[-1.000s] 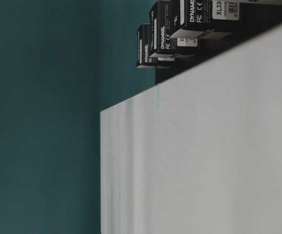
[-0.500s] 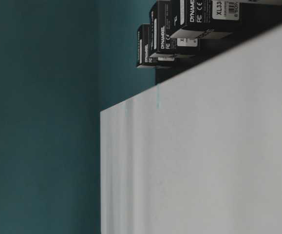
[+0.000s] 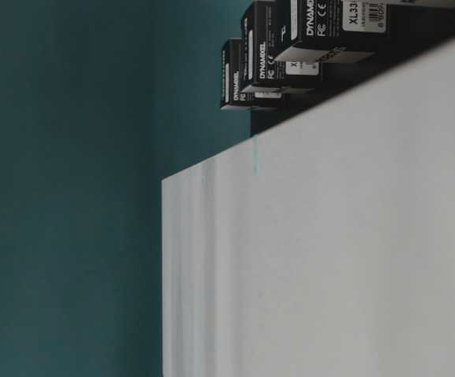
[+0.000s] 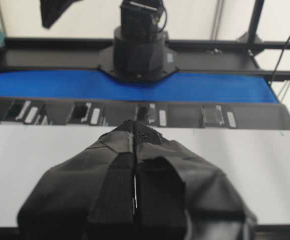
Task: Place the box from the black base onto the white base.
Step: 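Raise the right gripper and move it toward the top black box, then lower the open right gripper over the top DYNAMIXEL box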
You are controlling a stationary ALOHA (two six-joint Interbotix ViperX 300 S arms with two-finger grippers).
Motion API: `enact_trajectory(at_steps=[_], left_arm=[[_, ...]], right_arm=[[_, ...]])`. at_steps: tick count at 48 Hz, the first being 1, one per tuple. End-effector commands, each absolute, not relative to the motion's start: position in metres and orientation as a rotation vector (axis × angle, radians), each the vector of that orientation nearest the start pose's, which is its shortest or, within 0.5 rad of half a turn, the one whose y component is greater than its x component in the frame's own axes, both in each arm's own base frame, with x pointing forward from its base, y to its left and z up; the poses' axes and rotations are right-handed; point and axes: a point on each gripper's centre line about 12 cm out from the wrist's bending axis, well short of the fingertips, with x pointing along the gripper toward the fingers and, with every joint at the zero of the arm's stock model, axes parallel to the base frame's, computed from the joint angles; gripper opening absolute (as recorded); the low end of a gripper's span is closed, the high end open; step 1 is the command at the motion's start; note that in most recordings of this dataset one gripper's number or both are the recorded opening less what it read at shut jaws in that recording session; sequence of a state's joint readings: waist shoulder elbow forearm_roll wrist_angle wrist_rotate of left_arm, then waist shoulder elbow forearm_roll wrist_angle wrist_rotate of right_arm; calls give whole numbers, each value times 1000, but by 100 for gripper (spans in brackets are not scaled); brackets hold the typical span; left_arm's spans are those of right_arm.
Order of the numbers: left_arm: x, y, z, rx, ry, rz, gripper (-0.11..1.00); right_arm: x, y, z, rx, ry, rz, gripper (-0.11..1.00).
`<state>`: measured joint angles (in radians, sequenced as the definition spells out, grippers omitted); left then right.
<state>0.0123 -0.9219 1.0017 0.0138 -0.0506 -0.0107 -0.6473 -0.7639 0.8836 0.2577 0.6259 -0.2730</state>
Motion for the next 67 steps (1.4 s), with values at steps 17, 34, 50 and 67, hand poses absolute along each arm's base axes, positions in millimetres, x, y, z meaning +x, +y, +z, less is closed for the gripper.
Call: enact_trajectory(at_steps=[17,34,50,67], left_arm=[[216,3,339,1,3,13,-7],[216,3,340,0,2,14,-7],[218,3,338,-28,11,15,-7],[220,3,338,-28,11,13,-7]], right_arm=[[200,-140,263,333,719,-236,6],[201,-145,248,233,759,-199,7],[216,-142,219,180,887,-113,64],[237,-159,205,103,939,-119,100]])
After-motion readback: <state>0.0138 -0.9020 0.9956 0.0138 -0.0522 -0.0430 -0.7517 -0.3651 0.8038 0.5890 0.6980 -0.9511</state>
